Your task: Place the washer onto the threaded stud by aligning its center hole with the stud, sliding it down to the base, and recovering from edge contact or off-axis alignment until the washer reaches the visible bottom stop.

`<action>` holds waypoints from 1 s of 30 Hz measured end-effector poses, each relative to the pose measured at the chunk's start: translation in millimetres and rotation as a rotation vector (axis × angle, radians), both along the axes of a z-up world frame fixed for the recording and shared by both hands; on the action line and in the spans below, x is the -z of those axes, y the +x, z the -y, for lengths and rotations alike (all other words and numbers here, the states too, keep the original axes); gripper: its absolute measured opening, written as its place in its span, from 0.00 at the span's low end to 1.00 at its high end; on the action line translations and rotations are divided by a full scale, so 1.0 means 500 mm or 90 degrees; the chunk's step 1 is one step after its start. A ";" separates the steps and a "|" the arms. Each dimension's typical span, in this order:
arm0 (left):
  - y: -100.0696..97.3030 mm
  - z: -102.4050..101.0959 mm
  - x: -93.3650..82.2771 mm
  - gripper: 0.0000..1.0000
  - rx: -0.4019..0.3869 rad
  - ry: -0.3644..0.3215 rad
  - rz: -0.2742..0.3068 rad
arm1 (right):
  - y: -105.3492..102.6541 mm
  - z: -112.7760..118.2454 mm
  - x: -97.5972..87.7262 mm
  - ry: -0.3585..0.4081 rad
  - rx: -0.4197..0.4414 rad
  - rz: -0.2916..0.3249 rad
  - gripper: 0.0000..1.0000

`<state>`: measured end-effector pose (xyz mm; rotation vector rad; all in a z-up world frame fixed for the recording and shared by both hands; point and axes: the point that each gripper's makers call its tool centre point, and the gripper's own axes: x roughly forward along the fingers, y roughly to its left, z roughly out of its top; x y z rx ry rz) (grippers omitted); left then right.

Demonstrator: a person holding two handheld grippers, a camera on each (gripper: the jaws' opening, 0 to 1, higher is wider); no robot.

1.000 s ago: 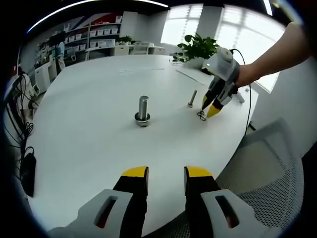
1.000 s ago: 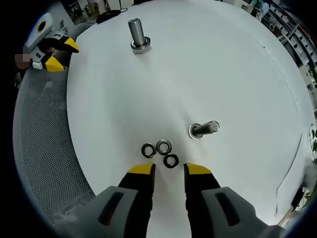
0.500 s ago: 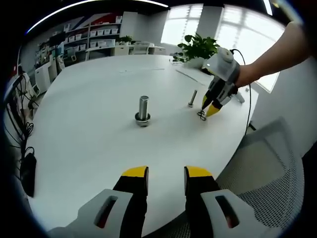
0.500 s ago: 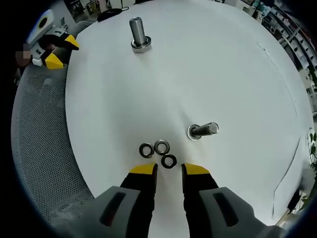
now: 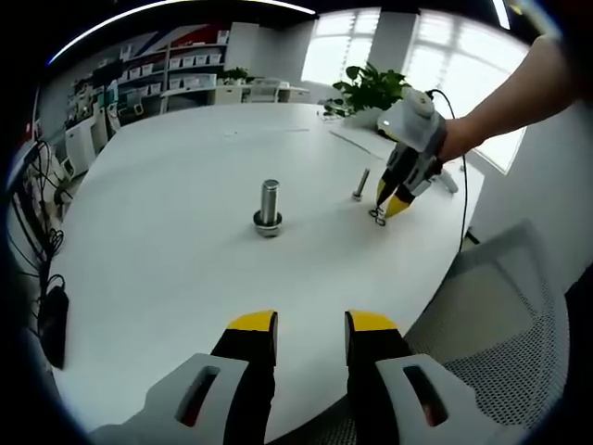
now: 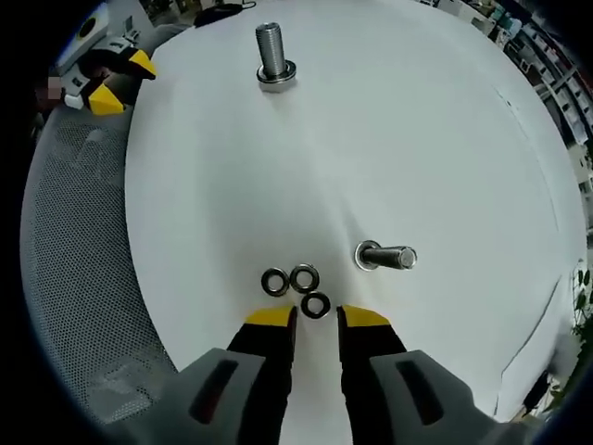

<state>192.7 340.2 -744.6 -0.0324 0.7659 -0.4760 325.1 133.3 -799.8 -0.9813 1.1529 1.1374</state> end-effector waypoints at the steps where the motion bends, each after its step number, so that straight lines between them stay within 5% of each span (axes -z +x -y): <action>1: 0.000 0.000 0.001 0.27 0.001 0.000 0.000 | 0.000 0.000 0.000 -0.001 -0.002 0.000 0.19; 14: 0.002 0.000 0.001 0.27 -0.001 -0.003 -0.001 | 0.006 -0.006 0.006 -0.030 -0.035 -0.003 0.15; 22: 0.000 -0.001 0.006 0.27 0.000 0.001 -0.007 | 0.007 -0.007 0.005 -0.067 -0.004 -0.005 0.15; 30: 0.001 -0.004 0.003 0.27 -0.005 -0.001 -0.003 | 0.004 -0.005 0.002 -0.046 0.017 0.006 0.14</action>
